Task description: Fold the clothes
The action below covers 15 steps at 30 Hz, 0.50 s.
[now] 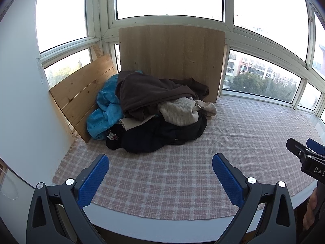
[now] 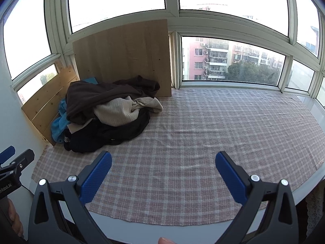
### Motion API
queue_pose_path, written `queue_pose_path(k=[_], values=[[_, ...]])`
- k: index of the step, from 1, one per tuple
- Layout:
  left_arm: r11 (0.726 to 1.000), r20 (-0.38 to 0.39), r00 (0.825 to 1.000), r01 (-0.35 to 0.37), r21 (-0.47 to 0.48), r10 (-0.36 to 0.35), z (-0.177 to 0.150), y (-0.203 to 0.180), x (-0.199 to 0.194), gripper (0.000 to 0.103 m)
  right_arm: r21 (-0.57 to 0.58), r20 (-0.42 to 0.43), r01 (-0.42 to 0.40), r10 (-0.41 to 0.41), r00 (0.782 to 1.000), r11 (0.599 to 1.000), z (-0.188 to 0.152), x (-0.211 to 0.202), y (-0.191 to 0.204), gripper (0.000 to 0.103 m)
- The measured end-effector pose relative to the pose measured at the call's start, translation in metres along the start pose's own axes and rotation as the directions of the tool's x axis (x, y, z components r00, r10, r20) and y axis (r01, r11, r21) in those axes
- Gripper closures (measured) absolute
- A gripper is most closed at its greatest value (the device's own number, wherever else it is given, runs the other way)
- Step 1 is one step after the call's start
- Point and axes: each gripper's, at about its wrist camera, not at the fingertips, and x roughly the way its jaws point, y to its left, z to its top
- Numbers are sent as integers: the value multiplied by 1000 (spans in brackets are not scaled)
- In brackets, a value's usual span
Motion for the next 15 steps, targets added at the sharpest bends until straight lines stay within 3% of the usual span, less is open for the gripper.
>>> queue_pose_path(k=[8,12,15], values=[[997,-33,998,48,-55,-50,-4,11,18,0,42,-4,-94,94,996,995,-9,5,12,0],[984,-57,992,103,-144,-113,-14,22,28,0,184,-77,-186,203,976,965,-29,21,10,0],[962,-73,981,162,-220,-182,-26,30,38,0,223,-149,-200,236,960,954,-46,36,19,0]])
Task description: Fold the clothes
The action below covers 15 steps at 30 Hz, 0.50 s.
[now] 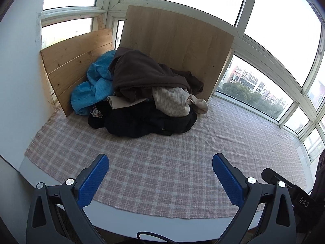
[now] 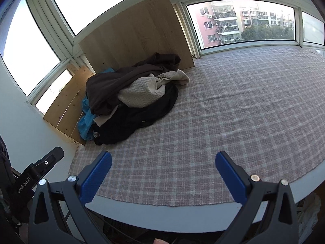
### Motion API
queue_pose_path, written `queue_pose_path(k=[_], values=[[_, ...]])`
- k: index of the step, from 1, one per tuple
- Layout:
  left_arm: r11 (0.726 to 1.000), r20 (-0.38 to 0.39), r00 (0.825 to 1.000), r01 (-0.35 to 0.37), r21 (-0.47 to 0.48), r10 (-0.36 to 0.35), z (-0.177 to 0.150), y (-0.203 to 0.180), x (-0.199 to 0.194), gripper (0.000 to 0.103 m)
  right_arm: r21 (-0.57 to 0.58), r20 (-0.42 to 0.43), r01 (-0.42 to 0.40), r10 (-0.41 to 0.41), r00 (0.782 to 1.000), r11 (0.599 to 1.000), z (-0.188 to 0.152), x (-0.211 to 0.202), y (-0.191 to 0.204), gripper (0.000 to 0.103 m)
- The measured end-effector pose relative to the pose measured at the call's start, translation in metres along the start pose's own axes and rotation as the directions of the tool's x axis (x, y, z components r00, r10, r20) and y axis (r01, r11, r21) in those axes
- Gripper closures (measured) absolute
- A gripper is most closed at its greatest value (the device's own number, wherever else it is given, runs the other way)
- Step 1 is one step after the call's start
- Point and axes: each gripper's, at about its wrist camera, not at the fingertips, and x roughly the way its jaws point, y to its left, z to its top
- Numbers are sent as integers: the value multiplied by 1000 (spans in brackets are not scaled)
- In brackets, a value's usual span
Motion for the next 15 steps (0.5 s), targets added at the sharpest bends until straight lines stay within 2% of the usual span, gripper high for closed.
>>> queue_pose_path(k=[5,11,13,15], values=[[1000,-67,998,15,21,-14,-12,5,19,0,-24,-113,-36,33,993,999,-14,27,14,0],[994,-153,982,112,8,-109,-16,7,38,0,-79,-122,-109,99,988,991,-15,30,33,0],[991,-151,979,137,-8,-137,-14,11,39,0,-97,-152,-145,129,980,985,-15,33,38,0],[992,-127,984,125,-8,-125,-10,15,36,1,-116,-185,-181,158,970,977,-15,37,43,0]])
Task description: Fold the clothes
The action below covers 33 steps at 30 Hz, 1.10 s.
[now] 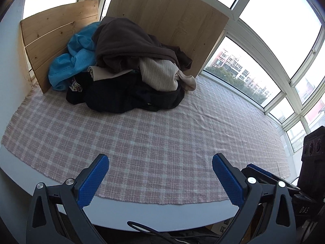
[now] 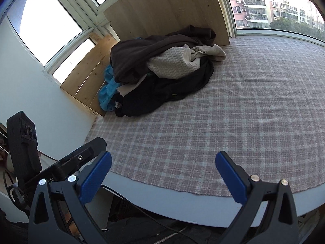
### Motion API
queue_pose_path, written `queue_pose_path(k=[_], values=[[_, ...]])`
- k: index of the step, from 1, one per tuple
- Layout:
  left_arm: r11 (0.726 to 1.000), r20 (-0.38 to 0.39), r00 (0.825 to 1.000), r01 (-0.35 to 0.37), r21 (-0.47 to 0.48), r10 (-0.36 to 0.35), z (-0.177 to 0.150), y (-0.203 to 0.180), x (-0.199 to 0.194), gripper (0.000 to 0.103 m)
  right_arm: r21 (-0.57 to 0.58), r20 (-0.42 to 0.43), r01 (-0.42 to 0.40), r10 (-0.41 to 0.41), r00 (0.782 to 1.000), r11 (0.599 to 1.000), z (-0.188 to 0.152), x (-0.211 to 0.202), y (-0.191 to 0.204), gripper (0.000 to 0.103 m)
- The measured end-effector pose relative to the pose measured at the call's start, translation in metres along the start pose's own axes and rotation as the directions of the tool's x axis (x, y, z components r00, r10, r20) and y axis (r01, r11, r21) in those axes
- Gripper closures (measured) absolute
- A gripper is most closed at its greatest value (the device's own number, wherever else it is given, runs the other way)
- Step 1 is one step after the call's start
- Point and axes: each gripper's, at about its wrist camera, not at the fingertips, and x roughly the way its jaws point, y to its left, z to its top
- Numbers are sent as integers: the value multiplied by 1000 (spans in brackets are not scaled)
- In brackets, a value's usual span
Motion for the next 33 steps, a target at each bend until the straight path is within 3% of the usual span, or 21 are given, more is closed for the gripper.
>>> queue_pose_path(k=[3,5,8,11,13,20,28,30,33], values=[[999,33,999,-31,23,30,7,1,-4,1,-72,-55,-49,45,997,996,-2,11,16,0],[997,43,997,-64,42,63,13,1,-4,0,-101,-57,-32,26,998,994,0,14,23,0],[991,69,990,-126,45,123,24,7,-5,0,-106,-13,58,-60,998,993,10,14,18,0],[982,102,978,-185,22,182,40,14,-6,0,-96,41,183,-180,983,978,26,15,4,0],[975,111,970,-221,12,218,51,17,-2,1,-77,67,206,-201,977,975,44,16,-14,0],[936,171,925,-349,33,339,92,3,11,1,-131,164,243,-221,961,961,115,22,-53,0],[848,315,831,-515,124,458,152,-25,-7,1,-278,244,314,-249,937,908,193,27,-71,0],[839,331,825,-524,144,458,162,-26,-6,1,-280,254,283,-214,943,917,210,28,-75,0],[825,344,816,-540,168,465,175,-26,1,1,-274,268,302,-229,936,913,231,37,-78,0]])
